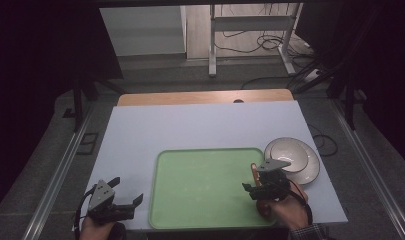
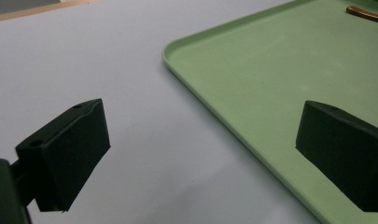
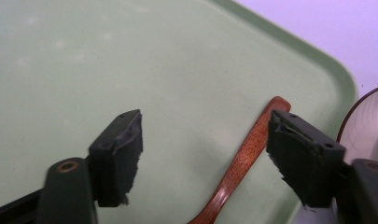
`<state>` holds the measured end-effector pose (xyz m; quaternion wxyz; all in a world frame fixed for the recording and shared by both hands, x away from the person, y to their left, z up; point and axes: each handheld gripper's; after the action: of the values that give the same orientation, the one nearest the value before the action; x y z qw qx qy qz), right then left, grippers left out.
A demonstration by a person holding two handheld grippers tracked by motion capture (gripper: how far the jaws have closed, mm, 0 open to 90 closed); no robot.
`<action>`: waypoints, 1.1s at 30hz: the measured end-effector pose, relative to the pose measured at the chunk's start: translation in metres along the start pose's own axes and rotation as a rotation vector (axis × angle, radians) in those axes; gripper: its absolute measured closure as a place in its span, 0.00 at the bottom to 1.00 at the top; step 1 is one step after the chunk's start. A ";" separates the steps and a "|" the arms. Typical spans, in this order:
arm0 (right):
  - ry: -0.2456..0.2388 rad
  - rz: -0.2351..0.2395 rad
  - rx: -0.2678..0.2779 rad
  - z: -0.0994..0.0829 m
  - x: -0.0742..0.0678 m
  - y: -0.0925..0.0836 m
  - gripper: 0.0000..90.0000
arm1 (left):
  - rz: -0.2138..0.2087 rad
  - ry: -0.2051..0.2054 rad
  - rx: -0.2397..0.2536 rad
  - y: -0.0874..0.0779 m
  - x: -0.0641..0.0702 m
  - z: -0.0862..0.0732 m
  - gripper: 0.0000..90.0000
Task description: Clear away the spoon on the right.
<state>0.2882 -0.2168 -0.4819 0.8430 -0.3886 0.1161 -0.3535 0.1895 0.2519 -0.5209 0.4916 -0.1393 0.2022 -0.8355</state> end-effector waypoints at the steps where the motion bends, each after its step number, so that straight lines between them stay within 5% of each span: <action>1: 0.003 0.001 0.000 0.000 0.000 0.000 0.25 | 0.000 0.000 -0.001 0.000 0.000 0.000 0.03; 14: 0.009 0.008 -0.003 0.000 0.002 -0.003 0.10 | -0.001 -0.004 0.001 0.000 0.000 0.000 0.03; 33: 0.026 0.007 0.044 -0.003 0.004 -0.020 0.02 | 0.001 -0.007 0.001 0.000 -0.001 0.000 0.03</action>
<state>0.2801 -0.2303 -0.4687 0.8509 -0.3648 0.1207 -0.3582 0.1896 0.2526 -0.5210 0.4926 -0.1417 0.2000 -0.8350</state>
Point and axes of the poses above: each handheld gripper's, and its own axes: y roughly forward along the jaws, z roughly out of its top, x roughly to its right, and after that the axes turned 1 degree about -y, right-handed
